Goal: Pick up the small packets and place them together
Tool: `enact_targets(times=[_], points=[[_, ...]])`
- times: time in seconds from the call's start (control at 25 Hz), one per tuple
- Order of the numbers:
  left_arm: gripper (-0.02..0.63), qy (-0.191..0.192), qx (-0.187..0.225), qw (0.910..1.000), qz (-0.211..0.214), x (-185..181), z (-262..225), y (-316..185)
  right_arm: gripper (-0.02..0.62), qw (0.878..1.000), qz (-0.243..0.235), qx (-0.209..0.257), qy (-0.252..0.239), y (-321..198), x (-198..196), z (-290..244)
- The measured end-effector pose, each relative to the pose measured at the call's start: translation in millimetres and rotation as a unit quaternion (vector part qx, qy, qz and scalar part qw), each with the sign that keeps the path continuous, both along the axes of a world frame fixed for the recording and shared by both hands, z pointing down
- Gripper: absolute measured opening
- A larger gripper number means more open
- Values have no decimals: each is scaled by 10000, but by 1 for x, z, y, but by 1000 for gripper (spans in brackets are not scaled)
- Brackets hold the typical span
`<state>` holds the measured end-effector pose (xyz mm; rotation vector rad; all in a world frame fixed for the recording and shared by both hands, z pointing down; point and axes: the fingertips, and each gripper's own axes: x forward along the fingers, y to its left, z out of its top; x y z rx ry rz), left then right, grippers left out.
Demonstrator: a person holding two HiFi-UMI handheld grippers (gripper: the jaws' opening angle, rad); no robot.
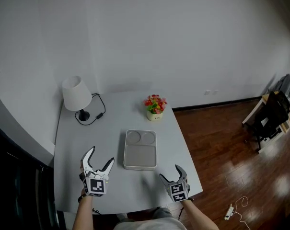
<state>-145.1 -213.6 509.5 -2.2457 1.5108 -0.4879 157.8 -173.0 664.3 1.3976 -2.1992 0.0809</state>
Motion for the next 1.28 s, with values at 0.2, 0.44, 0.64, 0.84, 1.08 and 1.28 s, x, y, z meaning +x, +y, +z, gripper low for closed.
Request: enact_targets(times=[0.2, 0.44, 0.64, 0.84, 1.08, 1.28], points=[[390, 450, -163, 9988, 57, 6, 7, 10, 391, 9951, -109, -503, -845, 16, -29, 25], [388, 814, -270, 9963, 65, 7, 10, 20, 391, 9641, -86, -1174, -2381, 24, -65, 44], [385, 981, -303, 9947, 23, 2, 9, 29, 388, 8966, 194, -1832, -4027, 29, -92, 59], [382, 930, -386, 9949, 31, -2, 9, 34, 387, 8307, 421, -2111, -5134, 27, -118, 69], [382, 932, -392, 9949, 65, -2, 10, 37, 387, 7373, 950, -2165, -6328, 8, -129, 77], [382, 1079, -432, 9932, -6, -6, 12, 41, 387, 6857, 1363, -2072, -6843, -6, -132, 86]])
